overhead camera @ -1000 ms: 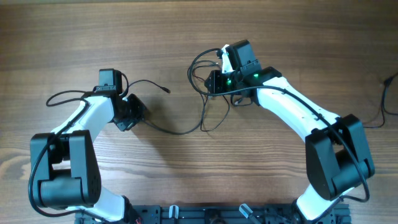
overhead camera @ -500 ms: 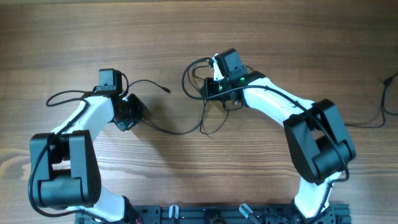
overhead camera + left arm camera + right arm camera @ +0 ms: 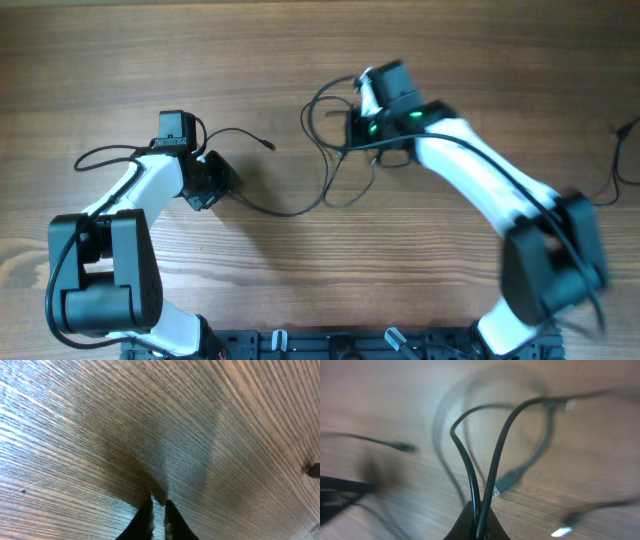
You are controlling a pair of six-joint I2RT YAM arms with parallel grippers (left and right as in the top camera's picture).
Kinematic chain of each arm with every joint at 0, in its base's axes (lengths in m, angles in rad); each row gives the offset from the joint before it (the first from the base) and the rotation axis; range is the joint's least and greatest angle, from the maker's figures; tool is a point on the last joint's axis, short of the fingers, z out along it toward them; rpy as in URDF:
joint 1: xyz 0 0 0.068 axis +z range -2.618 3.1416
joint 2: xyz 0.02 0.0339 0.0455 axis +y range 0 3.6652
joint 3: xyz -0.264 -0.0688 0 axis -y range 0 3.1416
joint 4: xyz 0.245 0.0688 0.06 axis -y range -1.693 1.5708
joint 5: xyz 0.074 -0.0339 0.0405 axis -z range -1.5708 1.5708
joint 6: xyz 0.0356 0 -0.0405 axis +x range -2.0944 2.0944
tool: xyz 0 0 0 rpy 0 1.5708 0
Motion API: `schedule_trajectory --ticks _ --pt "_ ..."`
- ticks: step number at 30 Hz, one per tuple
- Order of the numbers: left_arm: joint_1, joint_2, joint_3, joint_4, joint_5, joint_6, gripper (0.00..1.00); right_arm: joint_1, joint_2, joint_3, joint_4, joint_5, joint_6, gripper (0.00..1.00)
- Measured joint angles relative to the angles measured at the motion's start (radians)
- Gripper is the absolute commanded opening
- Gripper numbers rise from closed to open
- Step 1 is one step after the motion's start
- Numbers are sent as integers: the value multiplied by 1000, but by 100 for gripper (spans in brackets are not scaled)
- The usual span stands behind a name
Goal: Untangle cables
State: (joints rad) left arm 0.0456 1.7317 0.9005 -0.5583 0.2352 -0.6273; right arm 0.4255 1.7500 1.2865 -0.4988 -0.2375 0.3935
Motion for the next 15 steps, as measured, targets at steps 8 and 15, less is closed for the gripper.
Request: schedule_trajectory --ticks 8,15 --pt "-1 0 1 4 10 -4 21 -61 -414 33 108 296 -52 4" --pt "-1 0 1 5 10 -4 20 -145 -459 38 232 621 -204 4"
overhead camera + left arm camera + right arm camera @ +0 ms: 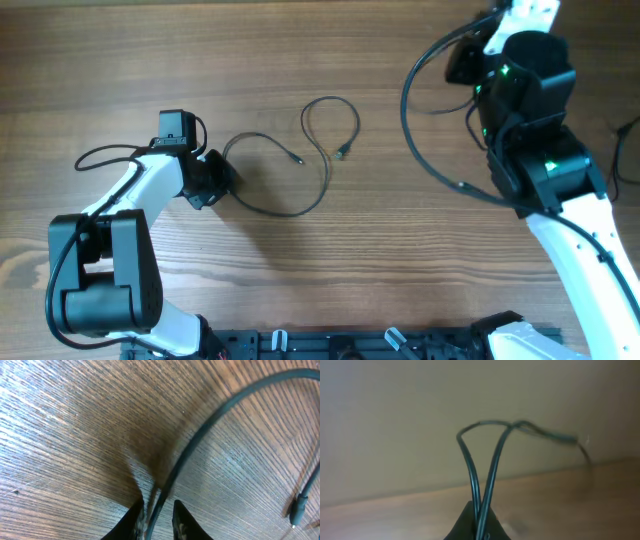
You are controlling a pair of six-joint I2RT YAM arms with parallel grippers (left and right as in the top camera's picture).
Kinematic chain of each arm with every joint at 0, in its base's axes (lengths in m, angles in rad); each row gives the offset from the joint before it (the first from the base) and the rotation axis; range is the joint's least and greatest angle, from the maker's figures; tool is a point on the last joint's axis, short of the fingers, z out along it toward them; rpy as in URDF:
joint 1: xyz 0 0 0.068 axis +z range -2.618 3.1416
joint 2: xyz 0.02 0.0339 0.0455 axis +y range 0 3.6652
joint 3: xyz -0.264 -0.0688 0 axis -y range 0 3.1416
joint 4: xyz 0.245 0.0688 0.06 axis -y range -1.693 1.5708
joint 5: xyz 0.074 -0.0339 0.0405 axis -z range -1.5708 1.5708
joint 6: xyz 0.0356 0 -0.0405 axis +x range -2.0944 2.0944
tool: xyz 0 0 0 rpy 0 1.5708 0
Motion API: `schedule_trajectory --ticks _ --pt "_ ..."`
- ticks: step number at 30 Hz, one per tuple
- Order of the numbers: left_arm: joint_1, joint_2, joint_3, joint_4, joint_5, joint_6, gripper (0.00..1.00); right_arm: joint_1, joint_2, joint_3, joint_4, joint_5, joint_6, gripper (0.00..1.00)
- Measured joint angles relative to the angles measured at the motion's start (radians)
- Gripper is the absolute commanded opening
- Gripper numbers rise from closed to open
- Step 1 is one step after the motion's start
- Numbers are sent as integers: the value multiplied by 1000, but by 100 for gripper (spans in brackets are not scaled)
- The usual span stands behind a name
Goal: Untangle cables
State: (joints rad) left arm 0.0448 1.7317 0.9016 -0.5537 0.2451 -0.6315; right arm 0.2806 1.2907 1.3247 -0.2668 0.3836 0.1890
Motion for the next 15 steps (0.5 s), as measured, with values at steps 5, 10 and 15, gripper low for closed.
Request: schedule_trajectory --ticks 5,10,15 --pt "0 0 0 -1 0 0 18 -139 94 0 102 81 -47 4" --pt "0 0 0 -3 -3 0 15 -273 263 0 274 95 -64 4" --pt "0 0 0 -3 -4 -1 11 -370 475 0 456 76 -68 4"
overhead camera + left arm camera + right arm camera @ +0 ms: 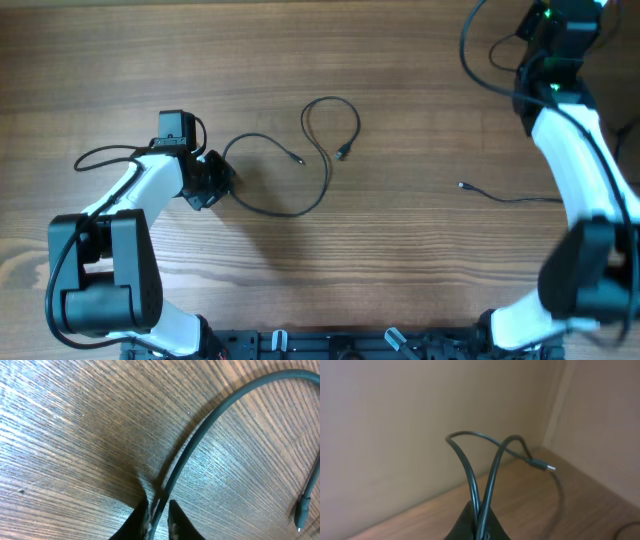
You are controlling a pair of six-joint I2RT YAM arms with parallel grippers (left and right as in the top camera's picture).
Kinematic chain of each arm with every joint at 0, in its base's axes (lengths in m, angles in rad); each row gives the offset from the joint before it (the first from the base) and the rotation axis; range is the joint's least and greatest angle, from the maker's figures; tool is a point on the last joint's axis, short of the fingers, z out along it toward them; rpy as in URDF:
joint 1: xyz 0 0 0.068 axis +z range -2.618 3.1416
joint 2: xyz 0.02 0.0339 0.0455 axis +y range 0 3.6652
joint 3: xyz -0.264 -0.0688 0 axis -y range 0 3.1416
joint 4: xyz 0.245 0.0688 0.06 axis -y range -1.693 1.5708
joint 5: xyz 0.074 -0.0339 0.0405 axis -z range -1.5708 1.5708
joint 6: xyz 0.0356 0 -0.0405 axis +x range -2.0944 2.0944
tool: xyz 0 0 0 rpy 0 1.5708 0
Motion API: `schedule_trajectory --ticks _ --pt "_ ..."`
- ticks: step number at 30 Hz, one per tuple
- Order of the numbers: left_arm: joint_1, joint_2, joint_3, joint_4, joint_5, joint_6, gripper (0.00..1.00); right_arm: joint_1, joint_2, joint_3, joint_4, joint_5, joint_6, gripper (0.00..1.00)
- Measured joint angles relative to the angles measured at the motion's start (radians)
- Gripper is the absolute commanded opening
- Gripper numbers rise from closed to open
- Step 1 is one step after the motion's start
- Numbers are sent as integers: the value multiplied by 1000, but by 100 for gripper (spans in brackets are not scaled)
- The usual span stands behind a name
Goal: Untangle cables
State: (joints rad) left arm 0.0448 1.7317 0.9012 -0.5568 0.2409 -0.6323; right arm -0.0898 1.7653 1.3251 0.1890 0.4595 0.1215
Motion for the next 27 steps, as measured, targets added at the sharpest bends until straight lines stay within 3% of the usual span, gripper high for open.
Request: schedule_trajectory --ticks 6,8,10,12,14,17,19,27 --pt "0 0 -1 2 -6 -2 4 -123 296 0 203 -22 -4 6" --pt "0 0 -2 4 -7 -2 4 -150 351 0 212 -64 4 10" --pt "0 0 -2 4 -7 -2 4 -172 389 0 207 -109 28 23" --pt "0 0 -2 5 -7 -2 4 -188 411 0 192 -154 63 25" --pt "0 0 -3 9 -7 -2 4 -203 427 0 174 -212 89 36" --pt "0 0 -4 21 -7 -2 5 -207 427 0 166 -281 114 67" --pt "0 0 -5 23 -7 -2 4 -206 420 0 138 -311 127 100" --pt "0 0 -5 23 -7 -2 4 -201 209 -4 -143 -387 174 100"
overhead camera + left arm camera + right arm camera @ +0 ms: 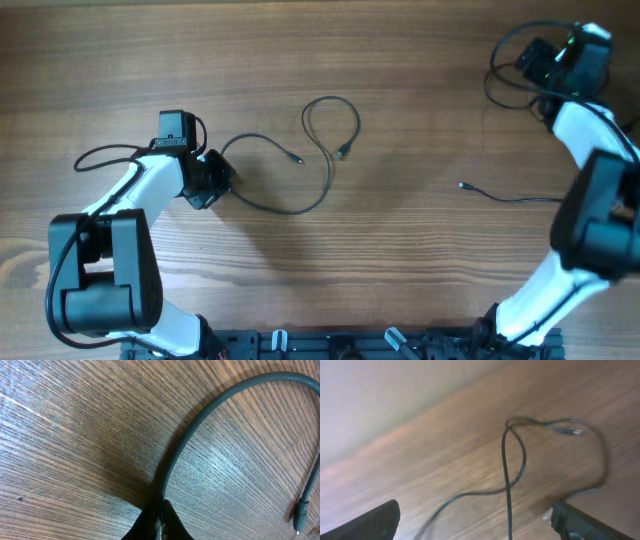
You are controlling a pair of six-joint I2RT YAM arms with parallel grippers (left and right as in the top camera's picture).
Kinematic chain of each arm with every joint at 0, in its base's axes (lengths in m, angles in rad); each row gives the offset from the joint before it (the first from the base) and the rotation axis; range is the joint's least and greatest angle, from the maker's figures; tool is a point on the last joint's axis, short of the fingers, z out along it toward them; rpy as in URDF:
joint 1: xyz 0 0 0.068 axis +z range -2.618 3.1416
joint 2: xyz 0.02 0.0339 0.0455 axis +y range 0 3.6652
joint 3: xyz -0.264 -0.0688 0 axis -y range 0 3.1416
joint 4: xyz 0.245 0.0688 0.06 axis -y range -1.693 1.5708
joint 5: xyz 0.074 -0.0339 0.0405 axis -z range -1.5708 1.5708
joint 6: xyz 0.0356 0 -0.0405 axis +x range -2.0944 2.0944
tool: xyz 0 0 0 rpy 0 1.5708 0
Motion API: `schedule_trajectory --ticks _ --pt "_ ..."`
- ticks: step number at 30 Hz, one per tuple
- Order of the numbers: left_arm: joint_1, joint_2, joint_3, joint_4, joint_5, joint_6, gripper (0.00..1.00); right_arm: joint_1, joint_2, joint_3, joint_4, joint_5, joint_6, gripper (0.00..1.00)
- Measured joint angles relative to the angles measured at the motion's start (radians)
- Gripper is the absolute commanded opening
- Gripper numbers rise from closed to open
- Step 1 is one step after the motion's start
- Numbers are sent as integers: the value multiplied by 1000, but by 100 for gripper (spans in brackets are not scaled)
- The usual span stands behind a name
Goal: Untangle cables
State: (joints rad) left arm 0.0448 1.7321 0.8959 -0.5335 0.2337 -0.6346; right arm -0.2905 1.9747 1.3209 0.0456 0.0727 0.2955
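A thin black cable lies in the middle of the table, with a loop and two loose plugs. My left gripper is shut on one stretch of it; in the left wrist view the cable curves away from the closed fingertips. At the far right corner my right gripper stands open. A second black cable lies on the wood between its wide-apart fingers, touching neither. Its looped part lies beside the gripper.
A loose cable end with a small plug trails across the right side of the table toward the right arm. The arms' own black leads hang at the left and at the right edge. The arm bases stand at the near edge.
My right gripper, then shut on the second cable and holding it up off the table at the far right, is now open and lower, with that cable lying on the table. The left arm kept still.
At first my right gripper was shut on cable strands in the tangle at the table's middle, the left gripper shut near the left. Then the right held its cable farther right, one cable staying in the middle. Then it was at the far right corner, where it has let go.
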Motion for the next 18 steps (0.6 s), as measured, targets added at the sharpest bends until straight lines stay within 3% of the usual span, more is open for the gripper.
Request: schedule_trajectory --ticks 8,12,18 --pt "0 0 0 0 10 0 4 21 -385 8 -455 -167 151 100" --pt "0 4 -2 0 52 0 4 96 -412 10 -597 -307 180 100" --pt "-1 5 -5 0 114 0 4 285 -368 -3 -648 -386 172 100"
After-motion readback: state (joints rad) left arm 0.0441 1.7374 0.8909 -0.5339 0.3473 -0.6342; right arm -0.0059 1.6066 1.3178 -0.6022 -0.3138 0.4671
